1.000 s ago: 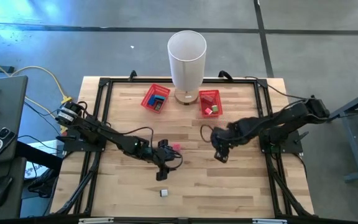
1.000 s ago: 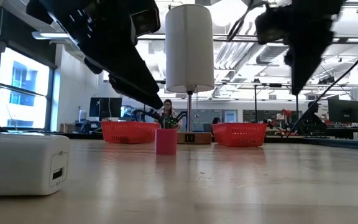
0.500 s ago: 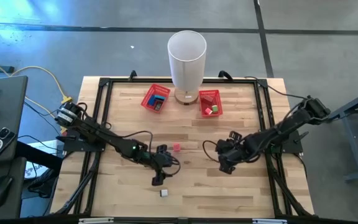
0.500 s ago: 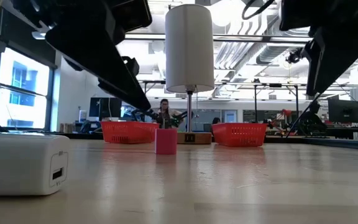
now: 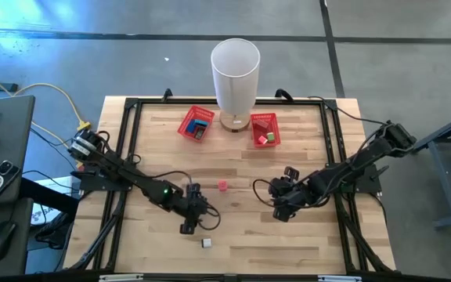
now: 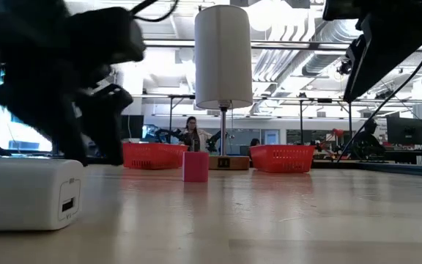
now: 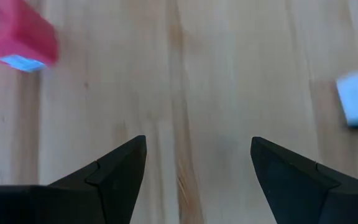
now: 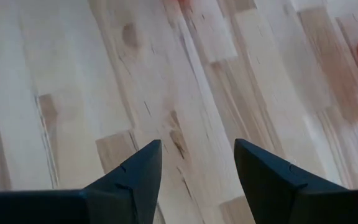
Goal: Sort adapters and digital timers
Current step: Put the pink charger adapter into the right red bin
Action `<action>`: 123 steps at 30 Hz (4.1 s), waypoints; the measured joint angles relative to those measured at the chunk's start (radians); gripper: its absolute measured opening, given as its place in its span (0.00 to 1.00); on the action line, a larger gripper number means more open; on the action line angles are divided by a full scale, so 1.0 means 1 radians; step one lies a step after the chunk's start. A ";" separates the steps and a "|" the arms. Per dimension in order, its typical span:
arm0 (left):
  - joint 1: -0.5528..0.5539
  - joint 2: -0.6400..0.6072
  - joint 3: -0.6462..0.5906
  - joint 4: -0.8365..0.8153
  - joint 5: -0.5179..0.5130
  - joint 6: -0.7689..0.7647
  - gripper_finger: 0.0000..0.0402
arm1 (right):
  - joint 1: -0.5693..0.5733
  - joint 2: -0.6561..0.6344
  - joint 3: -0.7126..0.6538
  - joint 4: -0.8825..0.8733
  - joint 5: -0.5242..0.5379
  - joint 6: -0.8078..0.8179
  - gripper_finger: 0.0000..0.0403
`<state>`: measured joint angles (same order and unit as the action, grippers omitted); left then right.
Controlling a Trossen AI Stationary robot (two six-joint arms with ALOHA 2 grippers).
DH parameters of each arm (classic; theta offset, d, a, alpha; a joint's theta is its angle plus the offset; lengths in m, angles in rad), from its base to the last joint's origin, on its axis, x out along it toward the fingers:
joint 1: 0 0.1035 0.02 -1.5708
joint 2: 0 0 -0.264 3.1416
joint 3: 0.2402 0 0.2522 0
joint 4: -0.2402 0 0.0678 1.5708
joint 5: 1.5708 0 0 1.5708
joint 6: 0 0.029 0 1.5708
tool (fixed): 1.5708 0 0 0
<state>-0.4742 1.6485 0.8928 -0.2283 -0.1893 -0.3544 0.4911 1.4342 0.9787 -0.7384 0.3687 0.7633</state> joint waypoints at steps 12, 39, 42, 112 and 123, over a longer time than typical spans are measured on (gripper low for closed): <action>-0.015 -0.007 -0.156 0.142 0.000 -0.002 0.70 | 0.000 0.000 0.000 0.076 0.000 -0.052 0.47; -0.057 0.058 -0.479 0.889 -0.134 0.066 0.70 | 0.000 0.000 0.001 0.131 0.112 -0.061 0.47; -0.056 0.110 -0.479 0.930 -0.215 0.049 0.70 | 0.000 0.000 0.001 0.134 0.129 -0.062 0.47; 0.242 0.428 -0.345 1.500 -0.256 0.115 0.69 | -0.094 0.211 0.001 0.489 -0.010 -0.298 0.47; 0.250 0.426 -0.341 1.439 -0.231 0.094 0.45 | -0.094 0.210 0.001 0.489 -0.010 -0.299 0.47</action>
<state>-0.2237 2.0750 0.5518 1.2110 -0.4206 -0.2600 0.3973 1.6444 0.9798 -0.2497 0.3592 0.4641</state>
